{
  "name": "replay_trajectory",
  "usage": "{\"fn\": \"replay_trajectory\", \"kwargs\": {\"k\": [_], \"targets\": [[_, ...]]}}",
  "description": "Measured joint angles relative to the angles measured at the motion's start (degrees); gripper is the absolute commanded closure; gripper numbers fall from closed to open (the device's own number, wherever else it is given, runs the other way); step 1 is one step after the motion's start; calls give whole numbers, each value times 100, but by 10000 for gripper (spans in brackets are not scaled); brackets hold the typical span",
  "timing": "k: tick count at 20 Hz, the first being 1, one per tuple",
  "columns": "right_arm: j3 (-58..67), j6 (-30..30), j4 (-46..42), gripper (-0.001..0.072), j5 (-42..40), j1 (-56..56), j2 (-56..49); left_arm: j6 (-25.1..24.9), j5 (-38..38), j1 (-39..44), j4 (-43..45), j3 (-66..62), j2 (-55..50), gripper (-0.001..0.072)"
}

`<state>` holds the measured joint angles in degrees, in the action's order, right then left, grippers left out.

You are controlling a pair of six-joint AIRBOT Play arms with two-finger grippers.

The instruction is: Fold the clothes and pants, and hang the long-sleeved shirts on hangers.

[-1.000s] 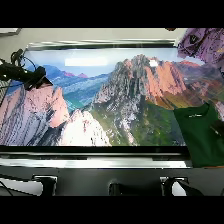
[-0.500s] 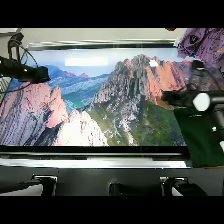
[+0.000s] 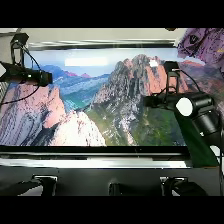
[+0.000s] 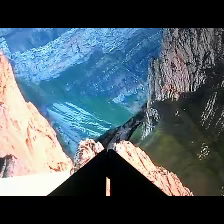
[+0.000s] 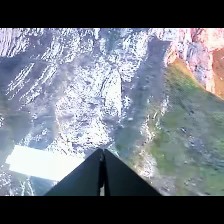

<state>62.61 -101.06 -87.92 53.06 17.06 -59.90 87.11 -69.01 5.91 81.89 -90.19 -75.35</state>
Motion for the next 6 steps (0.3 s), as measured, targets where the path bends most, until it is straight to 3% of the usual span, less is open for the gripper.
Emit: {"fn": "replay_trajectory", "kwargs": {"k": [6], "targets": [[0, 11, 17, 675, 15, 28, 0, -13, 24, 20, 57, 22, -44, 688]]}}
